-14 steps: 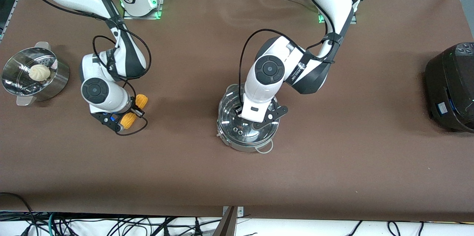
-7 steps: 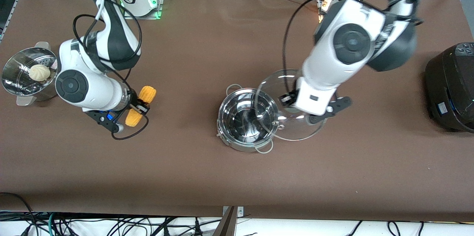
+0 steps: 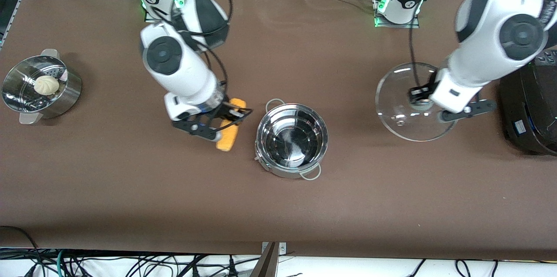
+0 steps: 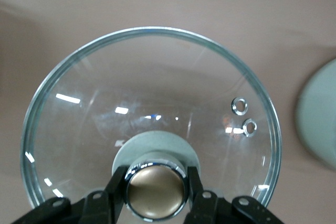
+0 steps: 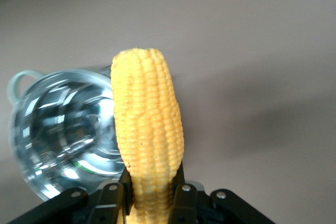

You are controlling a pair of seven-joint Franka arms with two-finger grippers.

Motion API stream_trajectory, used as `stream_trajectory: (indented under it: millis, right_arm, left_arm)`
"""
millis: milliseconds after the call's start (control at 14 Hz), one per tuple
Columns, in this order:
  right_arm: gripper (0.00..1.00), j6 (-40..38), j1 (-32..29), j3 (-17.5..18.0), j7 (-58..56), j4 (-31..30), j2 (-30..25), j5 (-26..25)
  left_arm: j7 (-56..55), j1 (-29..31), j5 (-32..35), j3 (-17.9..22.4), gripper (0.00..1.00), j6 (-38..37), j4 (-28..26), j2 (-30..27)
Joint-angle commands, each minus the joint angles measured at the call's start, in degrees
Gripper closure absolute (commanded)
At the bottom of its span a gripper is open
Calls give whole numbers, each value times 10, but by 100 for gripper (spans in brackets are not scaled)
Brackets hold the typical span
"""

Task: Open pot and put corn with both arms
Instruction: 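Lift the glass lid off the pot while the right gripper lifts the corn, then lower the corn into the pot while the left gripper sets the lid down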

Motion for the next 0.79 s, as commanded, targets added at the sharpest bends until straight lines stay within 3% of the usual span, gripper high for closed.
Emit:
stream_trajectory:
  millis: [0, 143, 357, 500, 714]
  right_arm:
    - [90, 88, 35, -1, 21, 24, 44, 43]
    - [90, 190, 51, -1, 24, 25, 82, 68]
    - [90, 312, 79, -1, 23, 24, 146, 100]
    - [90, 363, 83, -1, 22, 25, 180, 100]
    - [87, 373, 84, -1, 23, 23, 197, 102]
  left_arm:
    - [88, 78, -2, -9, 100, 159, -196, -59]
    - [93, 91, -2, -8, 100, 254, -250, -30]
    - [95, 104, -1, -8, 100, 326, -250, 49]
    - [116, 111, -1, -9, 100, 347, -247, 79]
    - [117, 111, -1, -9, 100, 370, -245, 112]
